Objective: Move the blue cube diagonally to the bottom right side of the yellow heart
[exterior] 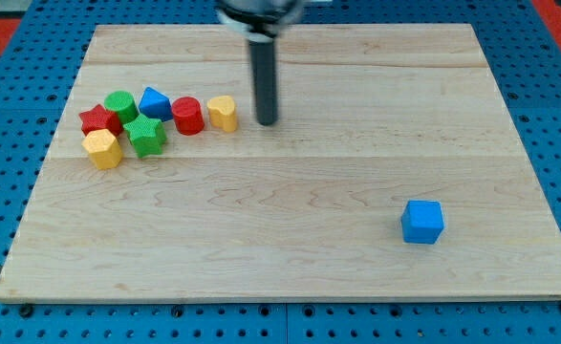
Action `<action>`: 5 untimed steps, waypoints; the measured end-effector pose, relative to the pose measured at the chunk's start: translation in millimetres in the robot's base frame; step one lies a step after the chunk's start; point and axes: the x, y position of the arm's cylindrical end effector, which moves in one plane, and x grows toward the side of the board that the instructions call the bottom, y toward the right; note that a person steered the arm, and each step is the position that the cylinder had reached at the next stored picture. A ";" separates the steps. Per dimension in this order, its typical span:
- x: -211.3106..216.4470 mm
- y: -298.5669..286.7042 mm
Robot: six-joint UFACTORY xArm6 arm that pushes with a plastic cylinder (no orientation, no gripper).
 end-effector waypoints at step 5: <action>92.5 15.3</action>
